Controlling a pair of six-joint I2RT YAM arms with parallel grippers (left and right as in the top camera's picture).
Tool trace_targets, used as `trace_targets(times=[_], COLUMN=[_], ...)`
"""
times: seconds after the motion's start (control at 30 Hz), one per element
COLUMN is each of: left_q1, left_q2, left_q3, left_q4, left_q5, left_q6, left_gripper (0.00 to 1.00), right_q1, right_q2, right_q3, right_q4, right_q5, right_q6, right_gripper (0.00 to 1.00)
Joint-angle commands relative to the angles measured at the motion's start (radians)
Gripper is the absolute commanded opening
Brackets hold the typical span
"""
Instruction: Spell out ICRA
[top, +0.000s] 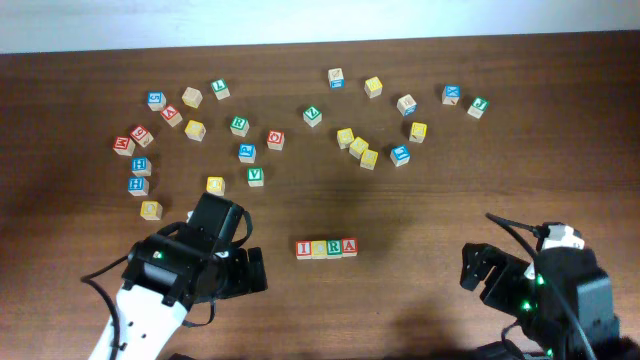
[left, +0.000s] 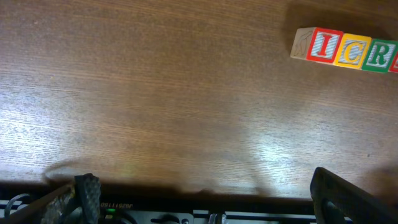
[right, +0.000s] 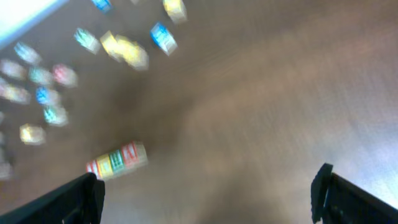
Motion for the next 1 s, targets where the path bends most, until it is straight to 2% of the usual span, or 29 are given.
trace_targets(times=[0.0,0.07,0.13,0.4,0.57,0.77,0.9,0.97], left_q1=[0.003,0.003,0.003,0.003,0.003,0.003,0.003,0.003], left_q2=[-0.012,-0.012,-0.012,-0.012,-0.012,-0.012,-0.012,-0.012], left_q3=[-0.008,-0.008,-0.008,-0.008,-0.008,-0.008,-0.008,-0.008], left_q4=[-0.001,-0.001,-0.001,-0.001,-0.001,-0.001,-0.001,-0.001], left_q5=[-0.007,-0.007,-0.007,-0.007,-0.007,-0.007,-0.007,-0.007], left_q6=[-0.01,-0.01,-0.01,-0.01,-0.01,-0.01,-0.01,-0.01], left_gripper=[0.99,0.99,0.99,0.99,0.99,0.99,0.99,0.99], right_q1=[-0.015,-0.023,-0.07,-0.114,-0.114,-0.114,-0.114,-0.114], right_q2=[-0.143,-0.226,-0.313,-0.544,-0.563,-0.564,-0.564,-0.564], right_q3=[-0.142,-0.233,-0.34,-0.717,-0.82,-0.904,-1.001,-1.0], right_q4=[0.198,0.317,0.395,0.756,0.943,1.094,1.283,1.265], right_q5=[-0.041,-0.088,-0.1,-0.137,-0.143,-0.146,-0.143,-0.138], right_q6=[-0.223,-0.34,-0.39,-0.443,-0.444,-0.557,-0.6,-0.6], right_gripper=[0.98,0.98,0.98,0.98,0.98,0.98,0.98,0.98])
